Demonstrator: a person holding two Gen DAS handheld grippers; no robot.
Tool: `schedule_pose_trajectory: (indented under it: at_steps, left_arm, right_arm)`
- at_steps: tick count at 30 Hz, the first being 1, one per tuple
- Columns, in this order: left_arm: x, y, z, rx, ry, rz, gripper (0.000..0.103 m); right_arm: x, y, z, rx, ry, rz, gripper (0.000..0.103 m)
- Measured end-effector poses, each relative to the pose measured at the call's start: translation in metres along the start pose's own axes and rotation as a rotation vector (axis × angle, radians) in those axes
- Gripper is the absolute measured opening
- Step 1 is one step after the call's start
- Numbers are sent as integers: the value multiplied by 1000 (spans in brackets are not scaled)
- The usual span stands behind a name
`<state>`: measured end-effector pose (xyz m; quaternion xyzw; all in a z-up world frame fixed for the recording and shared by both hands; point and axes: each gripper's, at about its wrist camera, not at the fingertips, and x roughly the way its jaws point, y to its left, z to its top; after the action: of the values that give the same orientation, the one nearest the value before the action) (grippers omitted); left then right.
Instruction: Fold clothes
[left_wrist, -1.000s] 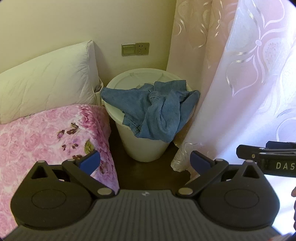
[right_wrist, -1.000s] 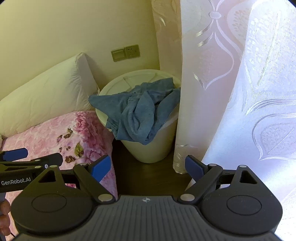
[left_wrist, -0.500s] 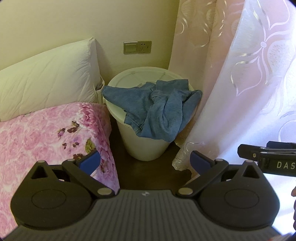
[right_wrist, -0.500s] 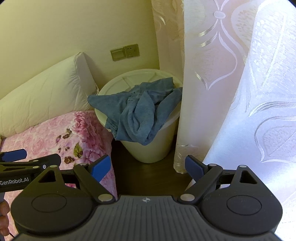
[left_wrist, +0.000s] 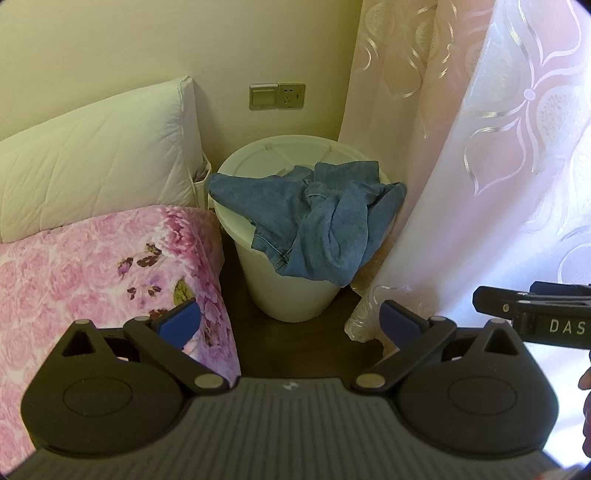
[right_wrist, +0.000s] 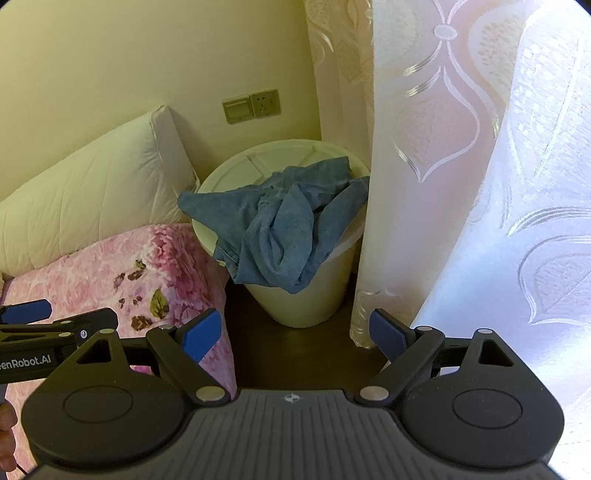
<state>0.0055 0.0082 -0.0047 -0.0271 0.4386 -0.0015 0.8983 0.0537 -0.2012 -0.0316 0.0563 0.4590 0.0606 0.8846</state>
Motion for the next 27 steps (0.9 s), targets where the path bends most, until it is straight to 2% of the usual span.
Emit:
schedule_pose_trajectory:
  at_steps: [27]
  left_arm:
    - [3, 31, 16, -3, -16, -21, 102]
  right_arm:
    - [9, 22, 17, 14, -18, -24, 90]
